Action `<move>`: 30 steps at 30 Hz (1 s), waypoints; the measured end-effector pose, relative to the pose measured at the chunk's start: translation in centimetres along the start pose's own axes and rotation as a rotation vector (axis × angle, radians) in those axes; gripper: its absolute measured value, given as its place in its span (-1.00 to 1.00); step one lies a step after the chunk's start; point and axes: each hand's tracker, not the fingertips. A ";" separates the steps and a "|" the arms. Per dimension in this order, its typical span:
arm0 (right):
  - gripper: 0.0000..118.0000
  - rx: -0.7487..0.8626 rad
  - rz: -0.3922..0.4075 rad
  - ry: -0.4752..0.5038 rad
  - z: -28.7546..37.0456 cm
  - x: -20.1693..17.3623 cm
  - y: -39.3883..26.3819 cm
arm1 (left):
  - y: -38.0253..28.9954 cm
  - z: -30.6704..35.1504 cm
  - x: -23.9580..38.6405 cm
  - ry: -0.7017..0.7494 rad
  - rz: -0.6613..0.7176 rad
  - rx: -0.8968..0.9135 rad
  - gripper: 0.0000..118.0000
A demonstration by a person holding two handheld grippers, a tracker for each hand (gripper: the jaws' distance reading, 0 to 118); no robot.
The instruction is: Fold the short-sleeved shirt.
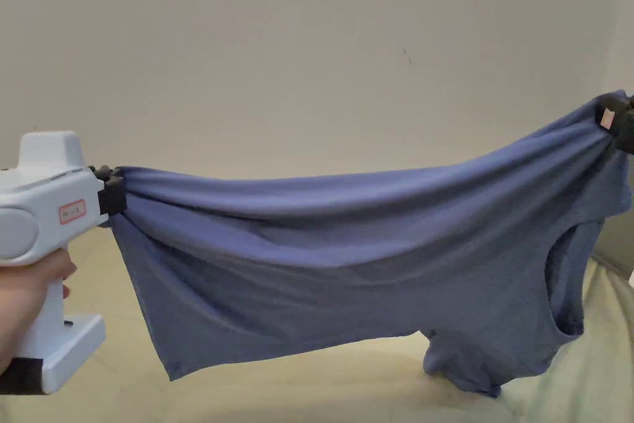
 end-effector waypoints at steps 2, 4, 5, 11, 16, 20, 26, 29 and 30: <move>-0.95 -0.049 -0.023 0.017 2.8 -0.5 -4.2 | -4.1 1.4 -0.3 -0.007 0.048 -0.046 -0.92; -0.95 -0.113 -0.018 0.034 6.2 -0.6 -8.5 | -8.5 3.6 -0.6 -0.020 0.031 -0.071 -0.92; -0.95 -0.153 -0.019 0.037 8.0 -0.8 -10.2 | -10.2 4.6 -0.8 -0.025 0.034 -0.097 -0.92; -0.95 -0.293 -0.082 0.063 21.4 -3.6 -18.2 | -19.9 13.0 -2.1 -0.045 0.040 -0.248 -0.92; -0.95 -0.398 -0.059 0.062 31.1 -6.4 -21.4 | -25.5 21.2 -2.9 -0.075 0.014 -0.334 -0.92; -0.95 -0.518 -0.015 0.077 36.3 -7.9 -24.2 | -28.8 26.1 -3.2 -0.100 -0.033 -0.390 -0.92; -0.95 -0.678 0.014 0.031 38.4 -7.3 -29.4 | -31.9 28.1 -3.2 -0.111 -0.120 -0.498 -0.92; -0.95 -0.739 0.038 -0.003 37.8 -6.9 -31.3 | -33.0 27.4 -3.5 -0.108 -0.134 -0.551 -0.92; -0.95 -0.746 0.034 0.002 37.8 -6.7 -31.6 | -33.2 27.4 -3.5 -0.102 -0.136 -0.549 -0.92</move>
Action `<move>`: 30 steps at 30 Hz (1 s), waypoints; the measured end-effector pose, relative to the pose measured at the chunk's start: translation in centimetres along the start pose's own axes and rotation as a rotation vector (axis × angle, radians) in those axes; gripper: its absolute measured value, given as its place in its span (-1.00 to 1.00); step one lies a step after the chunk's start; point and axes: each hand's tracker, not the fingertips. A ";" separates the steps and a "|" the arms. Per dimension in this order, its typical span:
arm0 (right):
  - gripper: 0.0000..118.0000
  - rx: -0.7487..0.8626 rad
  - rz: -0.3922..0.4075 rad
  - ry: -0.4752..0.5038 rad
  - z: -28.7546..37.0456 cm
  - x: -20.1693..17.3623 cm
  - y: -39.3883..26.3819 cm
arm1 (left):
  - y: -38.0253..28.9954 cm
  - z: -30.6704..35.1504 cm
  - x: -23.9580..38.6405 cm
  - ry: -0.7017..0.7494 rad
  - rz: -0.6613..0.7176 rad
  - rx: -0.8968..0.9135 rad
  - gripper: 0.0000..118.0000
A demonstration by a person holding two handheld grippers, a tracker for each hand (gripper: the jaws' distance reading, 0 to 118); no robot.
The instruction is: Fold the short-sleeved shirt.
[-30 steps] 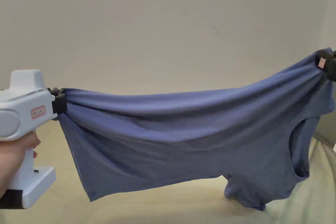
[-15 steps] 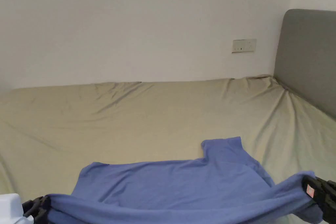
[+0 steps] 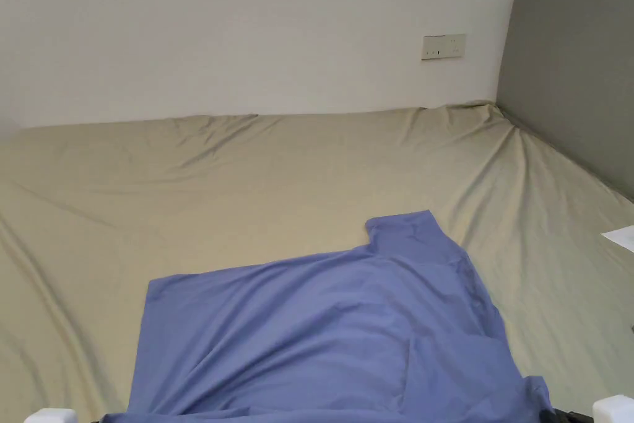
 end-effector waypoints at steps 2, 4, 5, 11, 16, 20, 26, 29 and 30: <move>-0.94 -0.007 -0.019 -0.006 -0.4 0.4 -0.3 | 0.0 -0.4 -0.1 0.003 0.018 -0.009 -0.91; -0.94 -0.057 -0.069 0.003 -0.7 0.7 -0.7 | -0.1 -0.4 0.2 0.019 0.027 -0.027 -0.90; -0.94 -0.047 -0.059 0.000 -0.7 0.6 -0.9 | -0.3 -0.3 0.2 0.020 0.025 -0.028 -0.87; 1.00 0.145 -0.100 0.015 3.2 -0.1 -1.0 | -0.6 5.1 0.1 -0.023 0.090 0.107 0.99; 0.68 0.228 -0.065 0.032 8.3 -3.0 -1.8 | -2.3 13.0 1.3 0.026 0.109 0.236 0.24; -0.96 0.234 -0.074 0.097 10.2 -4.9 -2.4 | -4.3 16.2 2.1 0.028 0.126 0.255 -1.00; -0.98 0.228 0.011 0.076 10.5 -6.6 -2.1 | -5.0 13.1 2.5 0.020 0.085 0.183 -1.00; -0.98 0.212 0.030 0.078 10.4 -6.8 -1.1 | -3.0 9.3 0.7 0.010 0.181 0.088 -0.67; -0.98 0.211 0.027 0.081 10.4 -6.7 -1.0 | -2.5 8.0 0.2 0.009 0.197 0.082 -0.08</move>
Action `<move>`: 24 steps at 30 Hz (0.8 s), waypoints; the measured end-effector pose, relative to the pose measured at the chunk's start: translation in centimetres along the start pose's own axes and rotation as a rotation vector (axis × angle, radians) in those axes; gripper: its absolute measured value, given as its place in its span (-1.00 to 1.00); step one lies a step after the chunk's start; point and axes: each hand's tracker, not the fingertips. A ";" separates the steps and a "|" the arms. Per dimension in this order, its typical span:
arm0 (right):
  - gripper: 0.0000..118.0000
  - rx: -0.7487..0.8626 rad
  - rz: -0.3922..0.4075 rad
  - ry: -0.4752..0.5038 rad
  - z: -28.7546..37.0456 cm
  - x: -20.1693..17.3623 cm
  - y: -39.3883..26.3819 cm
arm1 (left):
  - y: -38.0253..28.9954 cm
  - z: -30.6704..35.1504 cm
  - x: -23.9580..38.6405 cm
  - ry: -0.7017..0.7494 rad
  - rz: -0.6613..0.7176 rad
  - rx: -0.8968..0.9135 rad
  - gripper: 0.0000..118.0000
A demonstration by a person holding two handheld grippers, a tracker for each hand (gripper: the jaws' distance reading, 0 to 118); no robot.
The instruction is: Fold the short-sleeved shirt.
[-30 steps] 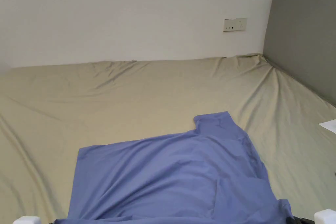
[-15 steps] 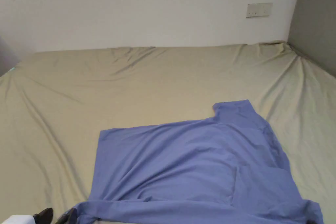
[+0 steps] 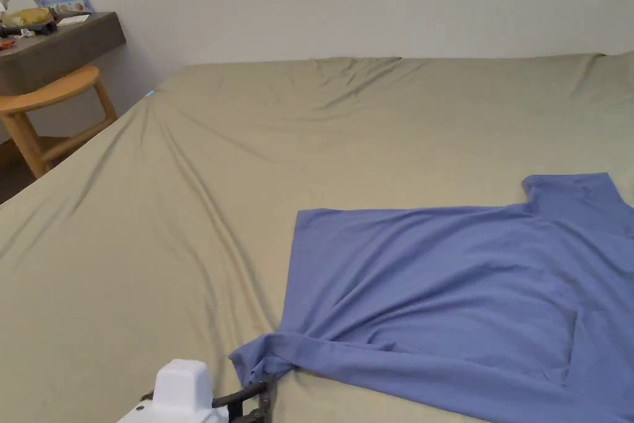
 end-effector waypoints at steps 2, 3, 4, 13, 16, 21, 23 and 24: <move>-0.98 -0.002 -0.011 0.005 0.0 0.0 0.3 | 0.9 -2.2 -0.7 0.006 -0.004 -0.003 1.00; -0.98 -0.006 -0.009 0.008 -0.1 -0.1 0.4 | 1.4 -3.5 -0.8 0.032 -0.017 -0.003 1.00; -0.98 -0.011 0.000 0.015 -0.1 -0.2 0.5 | 1.9 -4.9 -0.9 0.061 -0.051 -0.045 0.98; -0.98 -0.064 0.054 0.027 -0.5 0.3 0.7 | 1.9 -10.7 -1.7 -0.028 -0.024 -0.249 -0.23; -0.98 -0.091 0.033 0.021 -0.7 1.0 0.4 | 1.1 -9.9 -0.3 -0.079 -0.069 -0.255 -0.98; -0.98 -0.117 0.005 -0.028 -2.0 3.5 -0.4 | 0.2 -7.3 1.0 -0.085 -0.186 -0.202 -1.00; -0.98 -0.142 -0.031 -0.042 -2.9 4.6 -0.3 | 0.6 -6.4 0.9 -0.101 -0.140 -0.172 -1.00; -0.96 -0.153 -0.051 -0.053 -3.6 5.2 -0.4 | 0.6 -5.9 1.0 -0.112 -0.112 -0.166 -1.00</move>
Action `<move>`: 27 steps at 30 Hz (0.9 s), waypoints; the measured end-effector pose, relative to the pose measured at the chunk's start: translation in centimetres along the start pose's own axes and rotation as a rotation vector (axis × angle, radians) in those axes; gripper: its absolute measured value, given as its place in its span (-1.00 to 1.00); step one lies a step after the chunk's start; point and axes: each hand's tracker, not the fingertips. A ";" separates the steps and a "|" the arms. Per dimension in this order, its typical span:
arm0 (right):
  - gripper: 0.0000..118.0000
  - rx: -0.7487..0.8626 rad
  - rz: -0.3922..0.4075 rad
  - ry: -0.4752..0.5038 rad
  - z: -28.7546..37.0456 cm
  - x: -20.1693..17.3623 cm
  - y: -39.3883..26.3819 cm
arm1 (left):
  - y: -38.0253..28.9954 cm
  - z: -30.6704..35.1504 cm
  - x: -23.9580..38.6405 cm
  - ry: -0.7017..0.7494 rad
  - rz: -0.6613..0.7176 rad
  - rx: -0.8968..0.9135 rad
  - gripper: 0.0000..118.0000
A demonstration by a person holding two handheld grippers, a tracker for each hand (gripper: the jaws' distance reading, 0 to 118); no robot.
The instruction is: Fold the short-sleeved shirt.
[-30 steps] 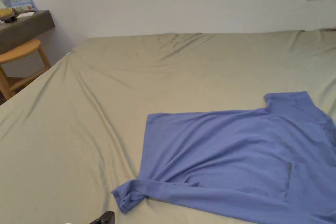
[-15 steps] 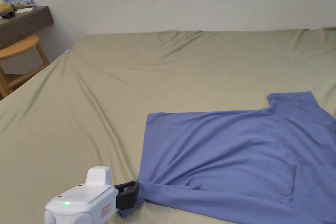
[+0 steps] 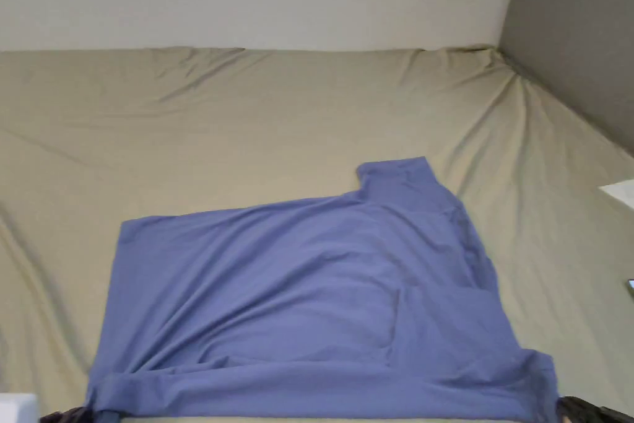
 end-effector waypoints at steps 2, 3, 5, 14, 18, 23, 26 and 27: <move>-0.55 -0.004 -0.012 -0.014 -1.5 1.5 -0.1 | 0.0 0.9 0.1 0.012 -0.010 0.038 -1.00; -0.05 -0.023 -0.025 -0.032 -2.5 2.2 -0.1 | 0.1 1.2 0.2 -0.005 0.008 0.039 -1.00; 0.92 -0.109 -0.089 -0.041 -4.7 3.3 -0.1 | 1.0 2.3 1.4 -0.015 0.017 0.036 -1.00; -0.68 -0.179 -0.093 0.014 -8.9 4.0 -0.6 | 1.0 1.5 1.8 -0.007 -0.021 -0.016 -1.00; -0.89 -0.119 -0.105 0.018 -6.9 4.3 0.6 | 1.7 2.1 1.2 0.003 -0.013 0.014 -1.00; -0.89 -0.015 -0.048 0.023 -5.9 4.3 5.8 | 5.9 2.1 0.1 0.034 -0.030 0.082 -1.00; -0.89 0.000 -0.026 0.022 -7.3 4.5 10.3 | 9.4 0.6 -0.9 0.056 -0.048 0.127 -1.00; -0.89 0.009 -0.028 0.026 -8.1 4.7 11.8 | 10.7 -0.1 -1.3 0.059 -0.051 0.132 -1.00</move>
